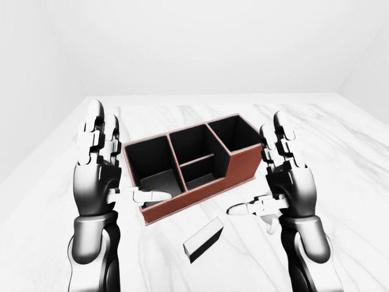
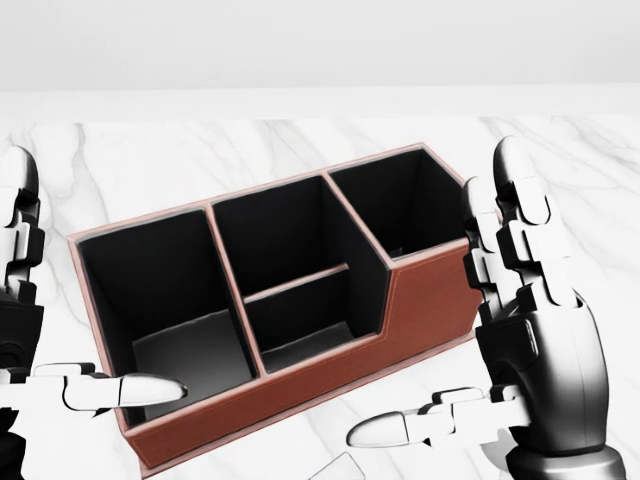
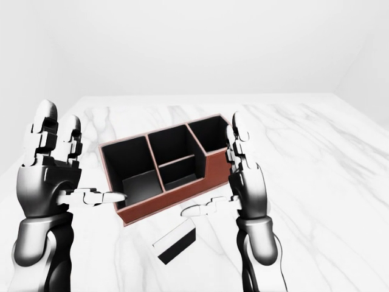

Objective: Pick up the book and place it in the front compartment of the caddy.

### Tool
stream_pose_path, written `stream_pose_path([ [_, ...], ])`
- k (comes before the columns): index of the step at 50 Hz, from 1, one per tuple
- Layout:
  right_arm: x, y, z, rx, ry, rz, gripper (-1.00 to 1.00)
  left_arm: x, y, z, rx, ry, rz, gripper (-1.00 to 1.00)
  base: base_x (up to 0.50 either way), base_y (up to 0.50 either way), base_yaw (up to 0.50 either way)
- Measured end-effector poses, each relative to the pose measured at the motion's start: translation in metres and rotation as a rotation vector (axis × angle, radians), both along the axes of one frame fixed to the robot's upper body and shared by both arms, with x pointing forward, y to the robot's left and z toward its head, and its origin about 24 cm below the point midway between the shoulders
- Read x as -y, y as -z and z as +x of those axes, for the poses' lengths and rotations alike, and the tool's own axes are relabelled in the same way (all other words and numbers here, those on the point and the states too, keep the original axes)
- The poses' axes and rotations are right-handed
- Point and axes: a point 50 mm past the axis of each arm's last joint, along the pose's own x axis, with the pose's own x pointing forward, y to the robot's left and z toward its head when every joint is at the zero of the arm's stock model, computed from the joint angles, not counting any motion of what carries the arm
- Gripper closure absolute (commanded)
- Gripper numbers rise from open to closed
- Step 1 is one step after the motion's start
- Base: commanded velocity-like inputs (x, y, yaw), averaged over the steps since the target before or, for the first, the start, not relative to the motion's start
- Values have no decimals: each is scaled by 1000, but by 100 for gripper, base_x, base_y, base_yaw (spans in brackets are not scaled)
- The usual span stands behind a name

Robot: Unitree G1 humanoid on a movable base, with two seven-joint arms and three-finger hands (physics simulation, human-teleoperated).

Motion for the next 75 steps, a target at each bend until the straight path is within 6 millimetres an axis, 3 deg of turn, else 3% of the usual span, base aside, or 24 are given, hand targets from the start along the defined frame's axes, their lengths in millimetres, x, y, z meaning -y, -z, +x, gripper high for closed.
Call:
stream_pose_path([
  [36, 0, -4, 1, 21, 28, -37, -100, -3, -2, 1, 7, -8, 1, -100, 0, 0, 0],
  [56, -9, -7, 1, 44, 18, -143, -100, -7, -2, 4, 7, -15, 0, -100, 0, 0, 0],
  [75, -23, -12, -12, 81, -43, -338, -100, -6, 1, 6, -9, -17, 2, -100, 0, 0, 0],
])
